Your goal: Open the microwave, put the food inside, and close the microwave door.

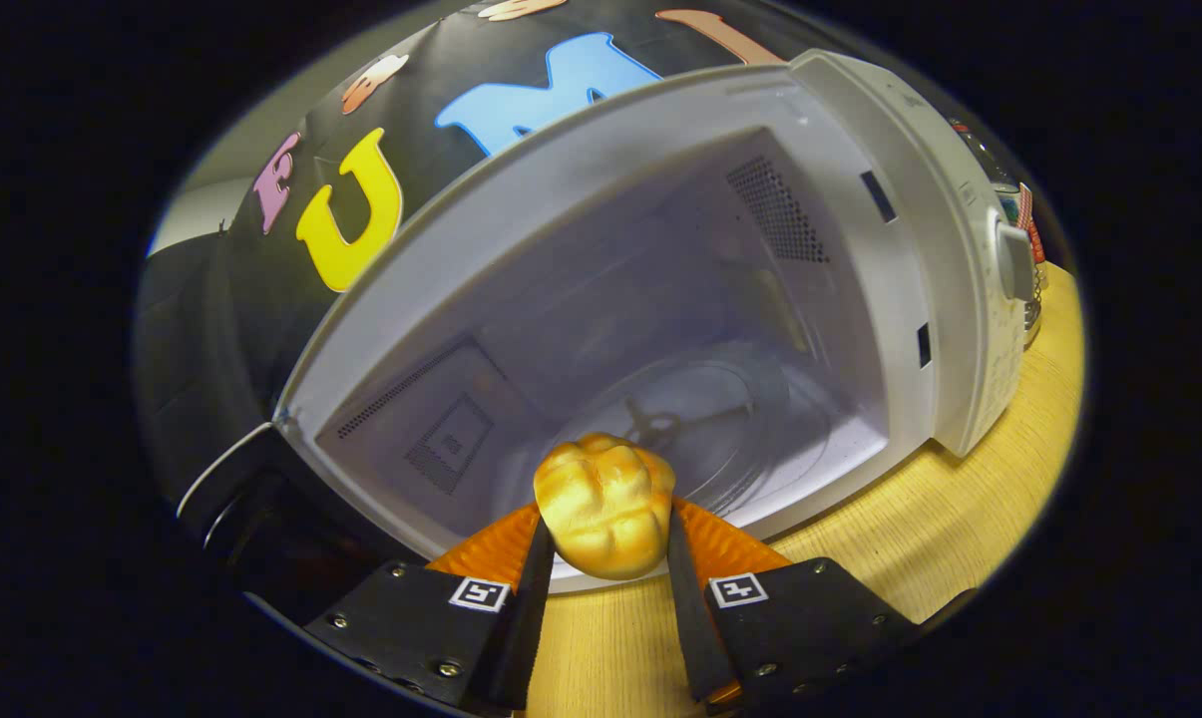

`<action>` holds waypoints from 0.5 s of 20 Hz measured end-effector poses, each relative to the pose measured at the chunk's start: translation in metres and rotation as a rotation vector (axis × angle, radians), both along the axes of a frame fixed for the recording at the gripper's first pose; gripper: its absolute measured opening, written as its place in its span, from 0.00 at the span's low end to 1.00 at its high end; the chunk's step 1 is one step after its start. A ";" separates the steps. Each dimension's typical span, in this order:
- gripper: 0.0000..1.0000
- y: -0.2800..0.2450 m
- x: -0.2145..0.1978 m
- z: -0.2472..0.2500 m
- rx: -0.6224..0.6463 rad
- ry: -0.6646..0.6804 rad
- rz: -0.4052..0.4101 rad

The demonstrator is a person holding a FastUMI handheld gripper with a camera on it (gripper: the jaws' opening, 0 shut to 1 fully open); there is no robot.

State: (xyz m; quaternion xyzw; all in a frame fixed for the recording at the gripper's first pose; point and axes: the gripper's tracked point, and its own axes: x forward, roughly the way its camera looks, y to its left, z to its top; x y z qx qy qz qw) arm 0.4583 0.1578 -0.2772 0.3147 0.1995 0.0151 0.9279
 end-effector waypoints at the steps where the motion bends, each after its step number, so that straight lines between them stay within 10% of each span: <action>1: 0.58 -0.004 0.009 -0.002 -0.008 -0.002 -0.025; 6: 0.61 -0.011 0.036 -0.004 -0.123 -0.046 -0.078; 10: 0.83 -0.006 0.037 -0.006 -0.223 -0.096 -0.048</action>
